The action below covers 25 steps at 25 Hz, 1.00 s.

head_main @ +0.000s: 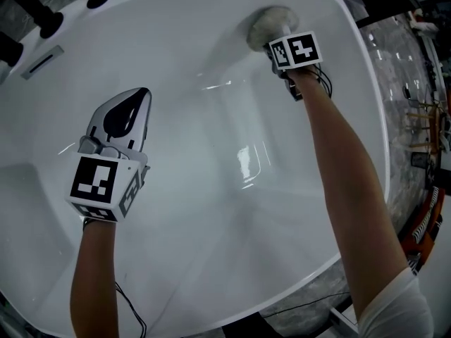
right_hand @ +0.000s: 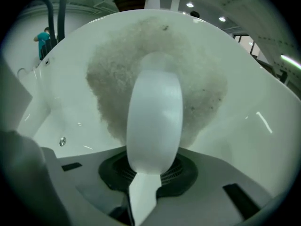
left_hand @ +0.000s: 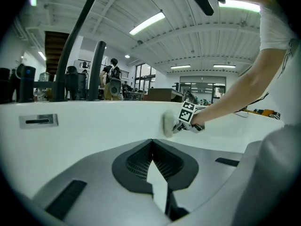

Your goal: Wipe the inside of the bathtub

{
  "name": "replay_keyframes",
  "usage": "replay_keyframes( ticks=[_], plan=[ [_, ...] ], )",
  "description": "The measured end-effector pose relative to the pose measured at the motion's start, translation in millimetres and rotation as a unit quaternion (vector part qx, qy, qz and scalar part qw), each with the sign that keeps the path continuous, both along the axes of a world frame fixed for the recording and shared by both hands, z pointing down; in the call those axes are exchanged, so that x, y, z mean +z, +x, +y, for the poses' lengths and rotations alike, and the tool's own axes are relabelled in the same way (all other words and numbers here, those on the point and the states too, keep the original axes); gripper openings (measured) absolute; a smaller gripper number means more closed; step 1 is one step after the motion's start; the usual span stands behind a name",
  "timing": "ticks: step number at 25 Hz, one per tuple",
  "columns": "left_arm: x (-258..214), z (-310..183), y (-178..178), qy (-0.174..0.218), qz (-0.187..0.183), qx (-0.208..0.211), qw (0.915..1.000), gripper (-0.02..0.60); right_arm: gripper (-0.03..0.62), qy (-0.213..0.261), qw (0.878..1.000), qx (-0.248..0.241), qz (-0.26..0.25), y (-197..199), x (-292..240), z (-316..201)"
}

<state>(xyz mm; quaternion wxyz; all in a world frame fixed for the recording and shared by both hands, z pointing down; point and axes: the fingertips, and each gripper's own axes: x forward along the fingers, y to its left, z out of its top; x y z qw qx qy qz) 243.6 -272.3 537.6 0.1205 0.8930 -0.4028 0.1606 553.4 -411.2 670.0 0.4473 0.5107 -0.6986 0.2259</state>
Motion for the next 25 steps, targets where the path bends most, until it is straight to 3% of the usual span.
replay_keyframes(
  ticks=[4,25],
  plan=[
    [-0.1,0.6,-14.0,0.000,0.003,-0.013,0.9999,0.011,0.097,-0.006,1.000,0.006,-0.027,-14.2,2.5,1.8],
    [-3.3,20.5,-73.0,-0.004,-0.012,-0.025,0.9996,0.011,0.096,0.002,0.999,-0.025,-0.024,-112.5,7.3,20.2]
  ],
)
